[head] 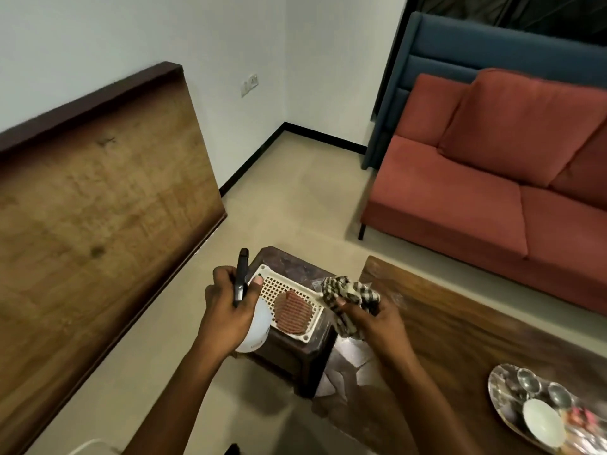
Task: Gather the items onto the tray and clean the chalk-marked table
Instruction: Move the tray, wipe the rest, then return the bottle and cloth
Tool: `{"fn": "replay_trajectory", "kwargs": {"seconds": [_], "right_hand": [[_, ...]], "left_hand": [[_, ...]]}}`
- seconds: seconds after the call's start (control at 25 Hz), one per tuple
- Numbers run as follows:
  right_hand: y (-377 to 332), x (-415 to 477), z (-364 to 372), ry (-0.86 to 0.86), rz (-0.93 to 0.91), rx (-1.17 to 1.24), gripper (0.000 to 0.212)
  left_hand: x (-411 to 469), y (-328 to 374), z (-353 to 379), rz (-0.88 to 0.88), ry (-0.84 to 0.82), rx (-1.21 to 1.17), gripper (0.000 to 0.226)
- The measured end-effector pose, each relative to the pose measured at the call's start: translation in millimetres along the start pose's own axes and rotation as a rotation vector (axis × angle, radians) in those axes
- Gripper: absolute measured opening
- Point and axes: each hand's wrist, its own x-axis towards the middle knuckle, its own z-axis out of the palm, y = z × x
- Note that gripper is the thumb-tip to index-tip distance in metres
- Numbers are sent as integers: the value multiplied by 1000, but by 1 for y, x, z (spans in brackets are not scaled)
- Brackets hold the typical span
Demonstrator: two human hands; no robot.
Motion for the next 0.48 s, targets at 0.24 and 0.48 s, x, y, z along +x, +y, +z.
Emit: {"fn": "replay_trajectory", "kwargs": {"seconds": [0.24,0.48], "right_hand": [[14,22,38,232,-16,-18,27],[58,72,52,221,353,286,33]], "left_hand": [[71,-30,-30,146,-123,172,30],[135,-62,-2,121,-88,165,24]]}}
